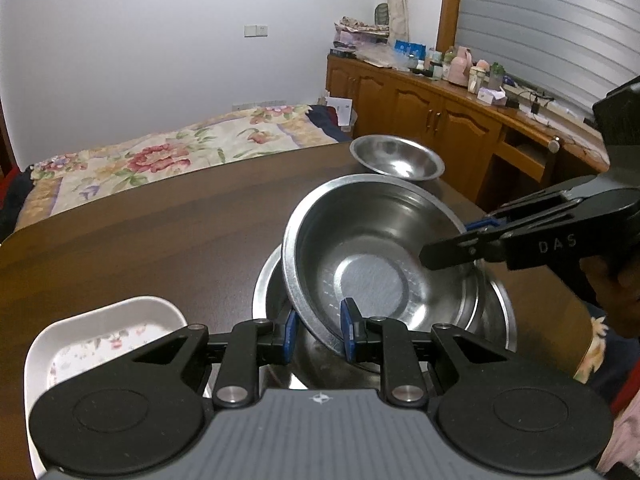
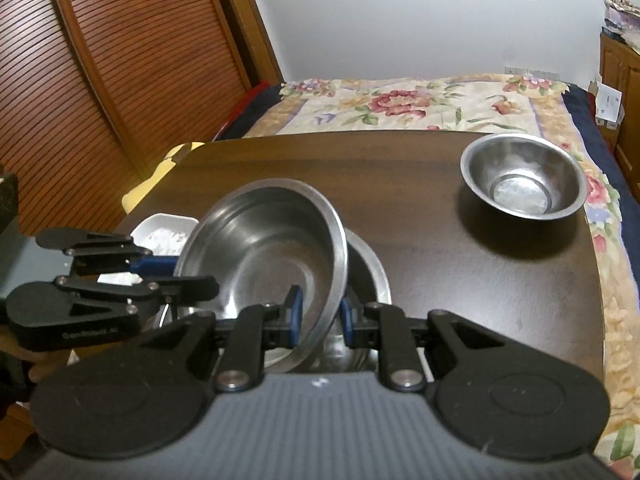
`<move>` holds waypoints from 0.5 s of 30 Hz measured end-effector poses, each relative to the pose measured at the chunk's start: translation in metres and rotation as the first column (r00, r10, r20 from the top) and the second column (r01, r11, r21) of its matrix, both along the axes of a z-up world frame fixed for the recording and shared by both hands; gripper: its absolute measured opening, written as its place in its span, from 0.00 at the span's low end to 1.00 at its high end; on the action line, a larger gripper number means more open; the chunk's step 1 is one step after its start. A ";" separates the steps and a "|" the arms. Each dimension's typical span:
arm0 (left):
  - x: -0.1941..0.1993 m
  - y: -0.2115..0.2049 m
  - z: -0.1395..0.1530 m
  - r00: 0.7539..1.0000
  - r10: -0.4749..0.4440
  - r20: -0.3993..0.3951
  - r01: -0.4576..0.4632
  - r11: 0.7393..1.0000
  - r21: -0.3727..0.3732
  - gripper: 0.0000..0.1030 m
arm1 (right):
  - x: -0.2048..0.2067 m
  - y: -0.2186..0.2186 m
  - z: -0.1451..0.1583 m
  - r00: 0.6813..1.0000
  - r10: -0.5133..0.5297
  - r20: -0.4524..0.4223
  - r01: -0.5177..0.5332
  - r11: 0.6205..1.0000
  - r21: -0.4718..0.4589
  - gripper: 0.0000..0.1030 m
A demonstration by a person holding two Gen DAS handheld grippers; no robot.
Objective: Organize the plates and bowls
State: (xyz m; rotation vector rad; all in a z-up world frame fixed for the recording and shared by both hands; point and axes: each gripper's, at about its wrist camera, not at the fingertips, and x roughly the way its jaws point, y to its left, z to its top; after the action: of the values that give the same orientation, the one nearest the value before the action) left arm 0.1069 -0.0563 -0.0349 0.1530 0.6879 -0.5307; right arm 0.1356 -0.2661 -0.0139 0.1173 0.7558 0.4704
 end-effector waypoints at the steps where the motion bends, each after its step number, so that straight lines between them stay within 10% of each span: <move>1: -0.003 -0.001 -0.001 1.000 0.000 0.011 0.000 1.000 0.010 0.23 | -0.001 0.001 -0.001 1.000 -0.003 0.009 0.003 1.000 -0.003 0.15; 15: -0.010 -0.010 -0.010 0.995 -0.017 0.095 0.007 0.995 0.100 0.18 | -0.011 0.011 -0.010 0.992 -0.021 0.123 0.033 0.995 -0.096 0.09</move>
State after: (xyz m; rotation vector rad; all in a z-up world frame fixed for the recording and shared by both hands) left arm 0.0964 -0.0665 -0.0447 0.2741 0.6202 -0.4977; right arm 0.1248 -0.2553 -0.0240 0.0068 0.6550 0.4099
